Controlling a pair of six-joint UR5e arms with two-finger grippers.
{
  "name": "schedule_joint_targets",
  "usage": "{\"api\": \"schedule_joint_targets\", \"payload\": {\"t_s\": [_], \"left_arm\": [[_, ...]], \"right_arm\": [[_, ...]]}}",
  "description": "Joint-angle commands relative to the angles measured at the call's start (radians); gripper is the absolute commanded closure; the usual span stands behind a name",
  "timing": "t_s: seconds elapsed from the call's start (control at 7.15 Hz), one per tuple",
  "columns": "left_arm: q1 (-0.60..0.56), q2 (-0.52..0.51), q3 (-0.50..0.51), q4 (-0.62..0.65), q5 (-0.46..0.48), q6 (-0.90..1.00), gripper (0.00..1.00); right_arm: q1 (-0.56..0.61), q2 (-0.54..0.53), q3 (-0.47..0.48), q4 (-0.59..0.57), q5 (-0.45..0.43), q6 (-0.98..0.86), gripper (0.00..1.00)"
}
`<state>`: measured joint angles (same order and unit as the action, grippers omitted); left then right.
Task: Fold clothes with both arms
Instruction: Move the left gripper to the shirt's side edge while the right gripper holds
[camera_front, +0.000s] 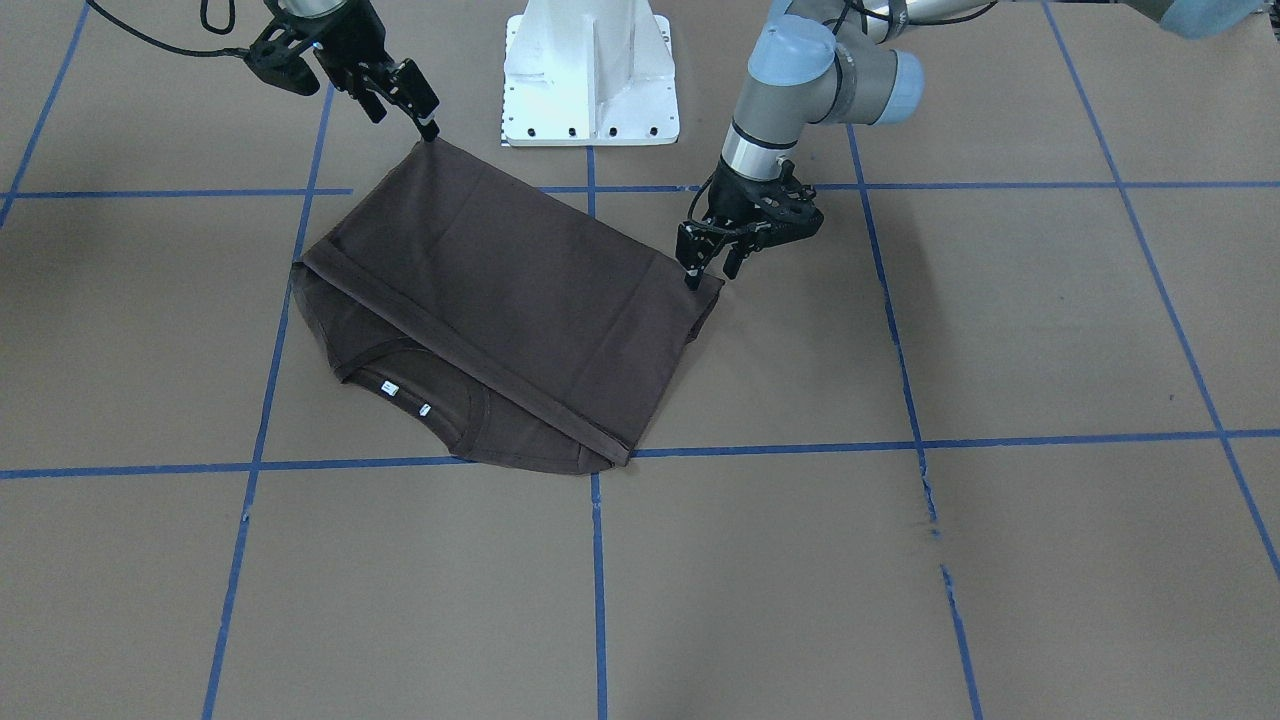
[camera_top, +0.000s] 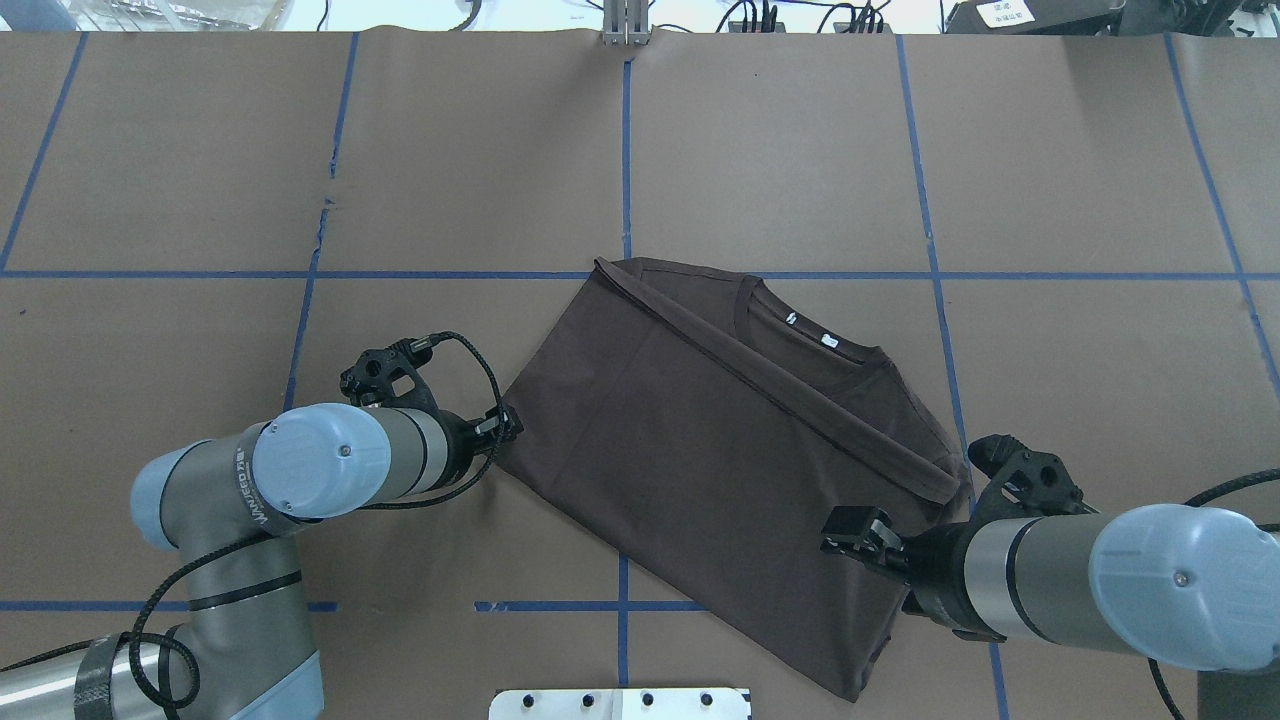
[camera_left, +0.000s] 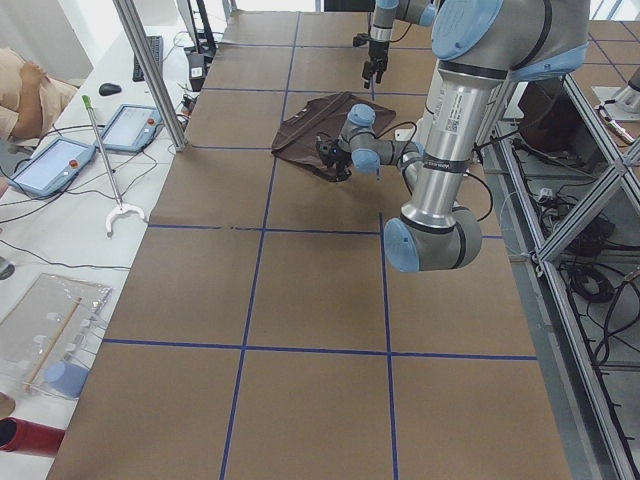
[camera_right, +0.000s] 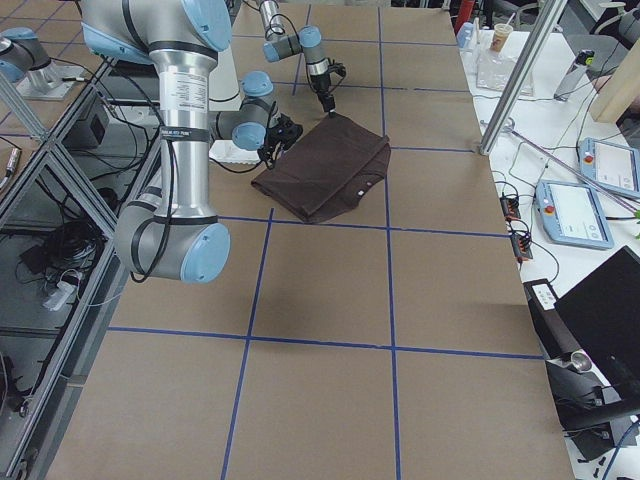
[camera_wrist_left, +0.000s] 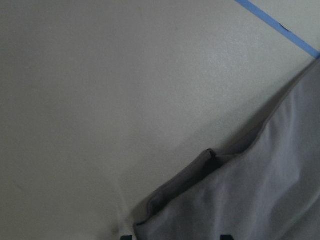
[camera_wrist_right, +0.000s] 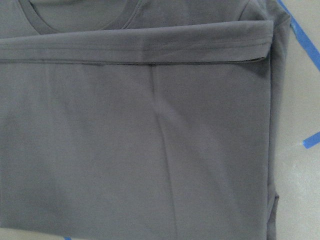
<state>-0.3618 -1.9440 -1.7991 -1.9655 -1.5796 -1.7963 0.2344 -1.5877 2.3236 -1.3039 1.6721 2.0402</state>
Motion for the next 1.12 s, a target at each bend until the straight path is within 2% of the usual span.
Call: {"api": "schedule_joint_targets", "payload": {"t_s": [0.0,0.14,0.28,0.7,0.84,0.98], "left_arm": [[0.001,-0.003,0.006,0.008,0.006,0.0,0.67],[0.0,-0.003,0.0,0.008,0.021,0.0,0.97],[0.0,0.002,0.006,0.008,0.042,0.009,1.0],[-0.023,0.008,0.01,0.01,0.056,0.059,1.0],[-0.067,0.004,0.013,-0.001,0.055,0.171,1.0],[-0.168,-0.034,0.03,-0.025,0.047,0.231,1.0]], "right_arm": [[0.0,0.0,-0.004,0.0,0.0,0.0,0.0],[0.0,0.0,-0.004,0.0,0.0,0.0,0.0],[0.002,-0.002,-0.004,-0.002,0.0,0.0,0.0],[0.014,0.0,-0.01,0.0,-0.002,0.0,0.0],[0.023,0.0,-0.01,0.0,-0.002,0.0,0.0],[0.031,0.009,-0.01,0.0,-0.003,0.002,0.0]]}}
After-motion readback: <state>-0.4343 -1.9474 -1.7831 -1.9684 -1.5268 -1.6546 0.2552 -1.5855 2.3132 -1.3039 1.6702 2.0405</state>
